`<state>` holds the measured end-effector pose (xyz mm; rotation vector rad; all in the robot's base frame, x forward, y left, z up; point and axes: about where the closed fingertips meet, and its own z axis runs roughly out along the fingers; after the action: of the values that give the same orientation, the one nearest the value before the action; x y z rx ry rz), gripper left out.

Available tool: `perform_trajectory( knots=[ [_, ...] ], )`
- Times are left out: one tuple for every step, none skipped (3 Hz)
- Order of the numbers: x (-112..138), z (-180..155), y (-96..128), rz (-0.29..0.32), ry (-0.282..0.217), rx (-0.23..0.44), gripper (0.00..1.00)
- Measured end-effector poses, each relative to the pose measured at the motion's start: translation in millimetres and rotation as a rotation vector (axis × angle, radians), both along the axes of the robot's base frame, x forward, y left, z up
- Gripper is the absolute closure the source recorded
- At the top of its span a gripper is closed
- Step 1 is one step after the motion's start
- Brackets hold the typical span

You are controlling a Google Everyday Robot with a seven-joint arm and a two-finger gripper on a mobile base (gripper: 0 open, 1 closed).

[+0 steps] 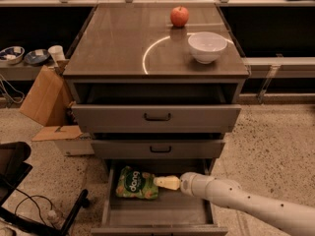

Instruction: Place green rice chip bag into bottom drawer

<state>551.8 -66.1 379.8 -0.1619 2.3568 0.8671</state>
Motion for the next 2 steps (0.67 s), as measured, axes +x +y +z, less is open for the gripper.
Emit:
perform_trajectory(
  knots=[
    [-57, 38, -14, 0.066, 0.069, -0.089, 0.00],
    [-127, 87, -26, 0.122, 0.173, -0.180, 0.00]
  ],
)
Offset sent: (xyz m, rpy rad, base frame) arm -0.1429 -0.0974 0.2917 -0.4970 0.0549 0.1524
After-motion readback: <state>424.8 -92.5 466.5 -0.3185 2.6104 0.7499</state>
